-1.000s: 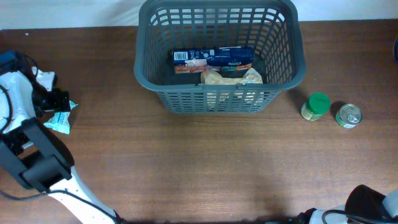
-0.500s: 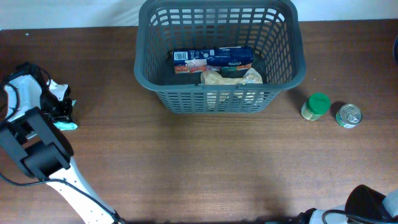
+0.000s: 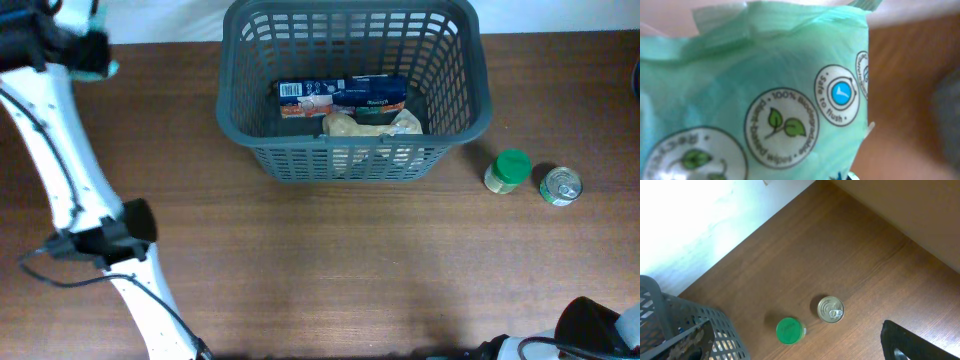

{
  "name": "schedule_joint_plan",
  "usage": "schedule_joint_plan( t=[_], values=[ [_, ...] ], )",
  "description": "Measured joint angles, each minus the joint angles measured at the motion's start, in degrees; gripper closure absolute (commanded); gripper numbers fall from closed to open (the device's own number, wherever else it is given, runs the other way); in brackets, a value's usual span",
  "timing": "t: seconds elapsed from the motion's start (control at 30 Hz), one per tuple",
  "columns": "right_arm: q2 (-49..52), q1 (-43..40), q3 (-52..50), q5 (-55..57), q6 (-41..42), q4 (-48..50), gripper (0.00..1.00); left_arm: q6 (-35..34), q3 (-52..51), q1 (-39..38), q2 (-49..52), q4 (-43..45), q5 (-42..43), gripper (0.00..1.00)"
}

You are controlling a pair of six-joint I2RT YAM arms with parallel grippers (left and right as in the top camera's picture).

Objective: Pack container
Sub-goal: 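Grasp the mint-green packet with the left gripper, then place the mint-green packet into the basket with the left gripper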

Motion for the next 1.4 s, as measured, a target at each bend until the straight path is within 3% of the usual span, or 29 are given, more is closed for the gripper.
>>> schedule_joint_plan(
  t=[0.17, 0.5, 0.63, 0.83, 0.9, 0.93, 0.97, 1.4],
  values=[
    [0.0, 0.0, 0.0, 0.0, 0.0, 0.0, 0.01, 2.1, 6.2, -13.5, -4.7, 3.9, 1.6, 0.98],
    [0.0, 0.0, 0.0, 0.0, 0.0, 0.0, 0.01, 23.7, 0.1, -38.5, -5.0, 2.6, 2.7, 0.98],
    [0.0, 0.0, 0.0, 0.0, 0.0, 0.0, 0.01, 27.5, -8.5, -42.1, -3.5, 3.4, -1.2, 0.98],
    [0.0, 0.0, 0.0, 0.0, 0.0, 0.0, 0.01, 28.7, -22.1, -41.4, 4.7, 3.9, -7.4, 0.98],
    [0.0, 0.0, 0.0, 0.0, 0.0, 0.0, 0.01, 28.8, -24.9, -40.9, 7.5, 3.7, -8.6, 0.65],
    [0.0, 0.0, 0.0, 0.0, 0.0, 0.0, 0.01, 28.3, -25.9, -40.7, 8.6, 3.7, -9.1, 0.14],
    [0.0, 0.0, 0.0, 0.0, 0.0, 0.0, 0.01, 28.1, -26.7, -40.5, 9.5, 3.7, -9.5, 0.01],
    [0.0, 0.0, 0.0, 0.0, 0.0, 0.0, 0.01, 16.0, -19.6, -40.1, 7.3, 3.6, -15.2, 0.01]
  ],
)
